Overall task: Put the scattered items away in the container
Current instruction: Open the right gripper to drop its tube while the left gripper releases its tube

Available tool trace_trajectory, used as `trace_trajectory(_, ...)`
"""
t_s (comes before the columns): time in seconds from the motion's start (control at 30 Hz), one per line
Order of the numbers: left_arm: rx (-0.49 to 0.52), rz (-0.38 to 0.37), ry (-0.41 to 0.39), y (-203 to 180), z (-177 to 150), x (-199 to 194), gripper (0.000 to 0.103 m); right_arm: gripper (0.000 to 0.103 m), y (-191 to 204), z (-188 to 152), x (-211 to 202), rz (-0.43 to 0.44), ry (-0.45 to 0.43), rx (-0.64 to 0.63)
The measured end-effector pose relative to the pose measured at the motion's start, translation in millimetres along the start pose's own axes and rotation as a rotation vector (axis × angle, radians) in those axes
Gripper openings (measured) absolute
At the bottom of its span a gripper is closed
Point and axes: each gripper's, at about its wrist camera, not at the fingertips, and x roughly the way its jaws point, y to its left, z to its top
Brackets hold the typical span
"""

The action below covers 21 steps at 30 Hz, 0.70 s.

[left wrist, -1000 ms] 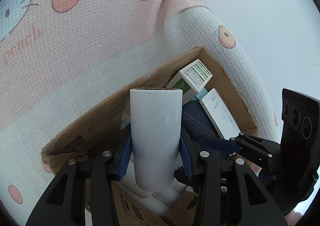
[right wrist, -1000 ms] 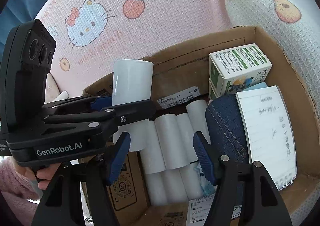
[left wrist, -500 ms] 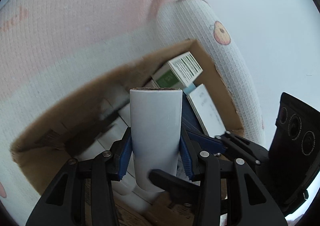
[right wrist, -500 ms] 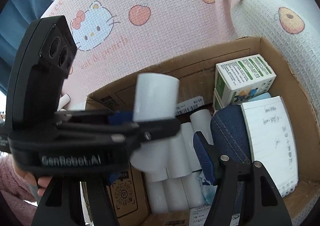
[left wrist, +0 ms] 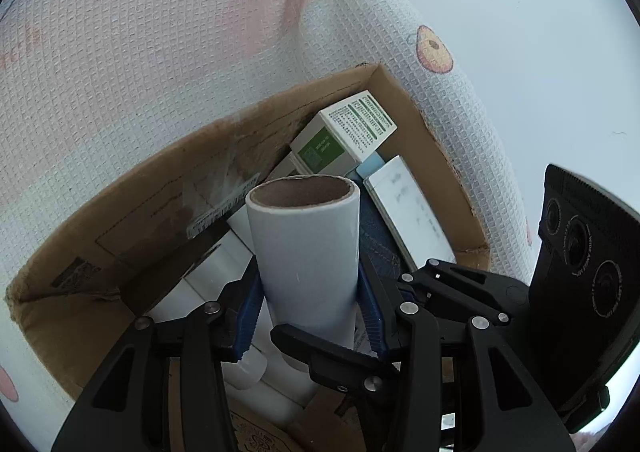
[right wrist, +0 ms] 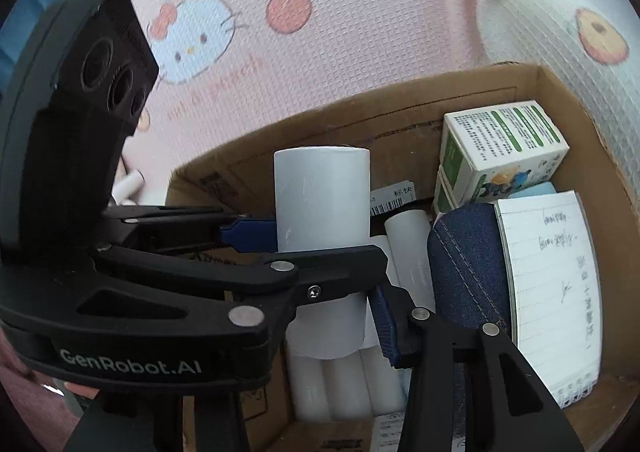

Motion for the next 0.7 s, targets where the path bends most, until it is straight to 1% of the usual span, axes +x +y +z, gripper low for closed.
trace_trajectory(0.17, -0.023, -0.026, 0.032, 6.9, -0.3, 0.6, 0.048, 0.04, 3.6, 0.8, 6.0, 0.005, 0.039, -0.031)
trace_trajectory(0.23, -0.018, -0.02, 0.035, 6.1, 0.2, -0.2, 0.051, 0.04, 6.5, 1.0, 7.1, -0.011, 0.044, -0.054)
trace_trajectory(0.33, -0.011, -0.01, 0.015, 6.4, 1.2, -5.2, 0.056, 0.04, 9.0, -0.7, 12.3, -0.06, 0.064, -0.081)
trace_trajectory(0.47, -0.003, 0.013, -0.018, 10.4, 4.1, -13.6, 0.056, 0.04, 4.6, -2.8, 19.4, -0.096, 0.096, -0.068)
trace_trajectory(0.57, 0.0, 0.006, -0.029, 11.5, 4.8, -16.5, 0.056, 0.04, 2.2, -2.0, 26.8, -0.15, 0.121, -0.074)
trace_trajectory(0.6, 0.003, 0.007, -0.03, 10.8, 4.5, -16.4, 0.055, 0.04, 2.5, -1.7, 29.3, -0.158, 0.131, -0.077)
trace_trajectory(0.67, 0.011, 0.036, -0.026, 12.1, 3.5, -16.2, 0.045, 0.04, 5.6, -0.9, 35.4, -0.167, 0.146, -0.086)
trace_trajectory(0.7, 0.009, 0.046, -0.028, 14.2, 3.4, -16.8, 0.037, 0.04, 7.6, -0.5, 38.8, -0.172, 0.157, -0.095)
